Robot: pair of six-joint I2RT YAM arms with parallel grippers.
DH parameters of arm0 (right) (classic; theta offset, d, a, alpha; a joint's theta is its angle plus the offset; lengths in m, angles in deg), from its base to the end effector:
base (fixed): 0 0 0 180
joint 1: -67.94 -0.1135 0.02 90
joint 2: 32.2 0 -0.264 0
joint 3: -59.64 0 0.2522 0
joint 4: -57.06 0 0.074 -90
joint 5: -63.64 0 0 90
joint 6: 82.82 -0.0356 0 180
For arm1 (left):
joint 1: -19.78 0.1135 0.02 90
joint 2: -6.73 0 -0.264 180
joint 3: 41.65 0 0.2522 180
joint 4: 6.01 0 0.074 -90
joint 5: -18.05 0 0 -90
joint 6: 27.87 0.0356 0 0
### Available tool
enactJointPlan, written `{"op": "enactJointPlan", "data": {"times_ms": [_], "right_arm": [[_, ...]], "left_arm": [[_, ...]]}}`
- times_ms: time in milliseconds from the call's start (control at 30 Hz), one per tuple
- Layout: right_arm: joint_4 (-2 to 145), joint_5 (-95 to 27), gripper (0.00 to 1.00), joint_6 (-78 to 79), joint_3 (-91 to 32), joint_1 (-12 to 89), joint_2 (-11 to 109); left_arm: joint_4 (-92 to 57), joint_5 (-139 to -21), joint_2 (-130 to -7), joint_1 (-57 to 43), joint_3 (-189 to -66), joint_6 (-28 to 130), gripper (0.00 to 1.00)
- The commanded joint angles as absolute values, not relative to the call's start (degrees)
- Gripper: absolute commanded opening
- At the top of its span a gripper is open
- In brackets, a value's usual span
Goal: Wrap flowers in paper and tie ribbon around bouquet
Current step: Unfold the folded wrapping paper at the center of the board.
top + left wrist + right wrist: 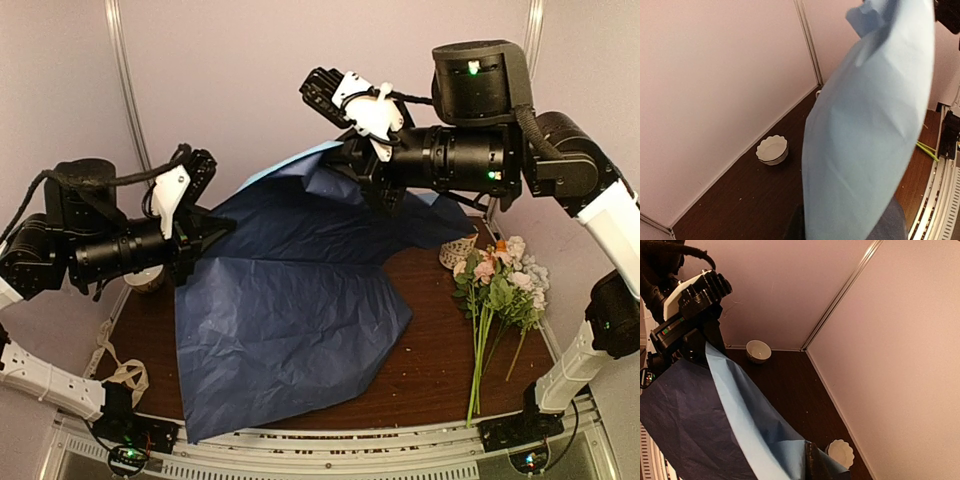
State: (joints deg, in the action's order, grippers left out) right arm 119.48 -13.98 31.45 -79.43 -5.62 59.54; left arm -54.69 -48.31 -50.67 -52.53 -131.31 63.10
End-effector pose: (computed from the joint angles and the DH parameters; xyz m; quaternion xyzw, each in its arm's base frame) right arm 0.0933 0.2894 0.5345 -0.5518 0.5681 0.1743 0.5852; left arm 0.0723 -0.1798 0.4404 0.3694 0.7022 -0.2085 0.5719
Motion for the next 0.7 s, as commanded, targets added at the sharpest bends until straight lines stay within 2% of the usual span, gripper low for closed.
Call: {"op": "enactJointPlan", "data": {"times_ms": [0,67,100,167,233,333,567,667], "right_arm": [[116.49,-11.49,0.25,31.23,-76.42,-4.36,58.99],[116.10,-10.35,0.55,29.46,-75.69,-2.67,58.80],[115.86,-10.26,0.67,28.26,-75.15,-1.80,58.44],[115.17,-11.20,0.83,25.73,-73.28,0.59,57.56],[114.54,-13.54,0.92,22.51,-69.86,3.95,56.69],[114.54,-17.47,1.00,17.20,-64.15,9.52,55.69],[110.85,-26.95,1.00,10.06,-44.88,19.99,51.91],[108.72,-27.82,1.00,10.62,-36.28,21.90,50.84]], "left_arm": [[-49.71,-45.25,-46.18,-46.91,-127.54,50.56,0.00],[-50.09,-43.17,-43.50,-42.38,-124.24,43.93,0.00],[-51.12,-42.25,-42.13,-39.70,-122.57,40.50,0.00],[-54.05,-42.34,-39.70,-33.59,-119.38,33.40,0.00],[-55.26,-43.80,-37.67,-28.33,-115.98,27.13,0.00],[-56.48,-46.08,-36.59,-22.59,-111.40,21.84,0.00],[-56.35,-54.11,-36.17,-11.16,-102.99,17.73,0.00],[-56.24,-55.75,-35.30,-10.09,-102.01,18.85,0.00]]}}
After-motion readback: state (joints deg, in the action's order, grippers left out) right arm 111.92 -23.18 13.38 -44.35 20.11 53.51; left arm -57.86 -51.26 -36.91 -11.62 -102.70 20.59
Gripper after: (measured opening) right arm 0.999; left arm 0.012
